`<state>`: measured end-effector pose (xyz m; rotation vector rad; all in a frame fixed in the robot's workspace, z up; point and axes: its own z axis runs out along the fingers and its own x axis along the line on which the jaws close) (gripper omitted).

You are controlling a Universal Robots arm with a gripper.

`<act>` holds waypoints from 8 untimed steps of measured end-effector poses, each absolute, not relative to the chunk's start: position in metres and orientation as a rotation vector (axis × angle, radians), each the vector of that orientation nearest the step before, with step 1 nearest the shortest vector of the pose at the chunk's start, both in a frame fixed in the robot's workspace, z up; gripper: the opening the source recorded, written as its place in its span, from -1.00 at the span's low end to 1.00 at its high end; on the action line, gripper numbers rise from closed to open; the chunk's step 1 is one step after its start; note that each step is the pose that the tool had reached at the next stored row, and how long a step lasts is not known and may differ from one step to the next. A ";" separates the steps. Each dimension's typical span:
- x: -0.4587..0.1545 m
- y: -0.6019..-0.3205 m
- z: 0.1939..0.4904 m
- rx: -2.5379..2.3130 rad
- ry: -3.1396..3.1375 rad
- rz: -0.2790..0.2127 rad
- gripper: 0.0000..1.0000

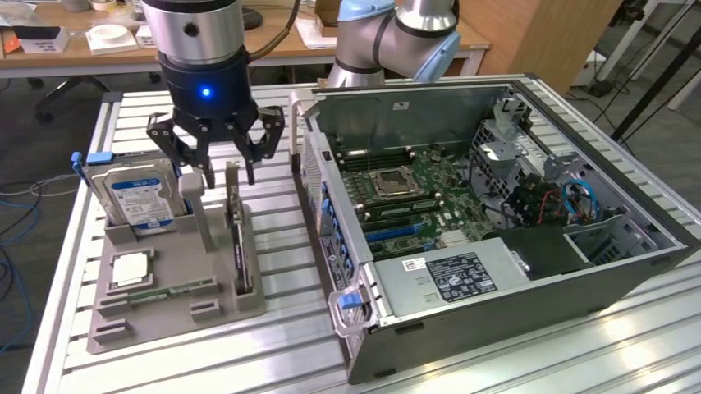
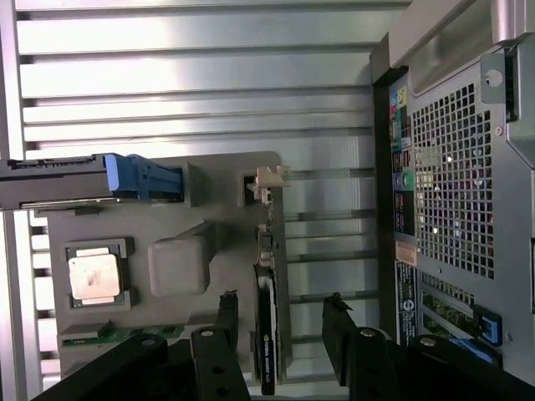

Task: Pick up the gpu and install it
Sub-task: 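Pick up the gpu and move the gpu toward the slot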

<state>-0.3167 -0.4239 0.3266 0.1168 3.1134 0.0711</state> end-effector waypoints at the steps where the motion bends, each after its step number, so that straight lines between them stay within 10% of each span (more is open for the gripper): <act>1: -0.317 -0.424 0.326 0.117 3.113 0.071 0.06; 8: -0.316 -0.429 0.320 0.117 3.113 0.071 0.06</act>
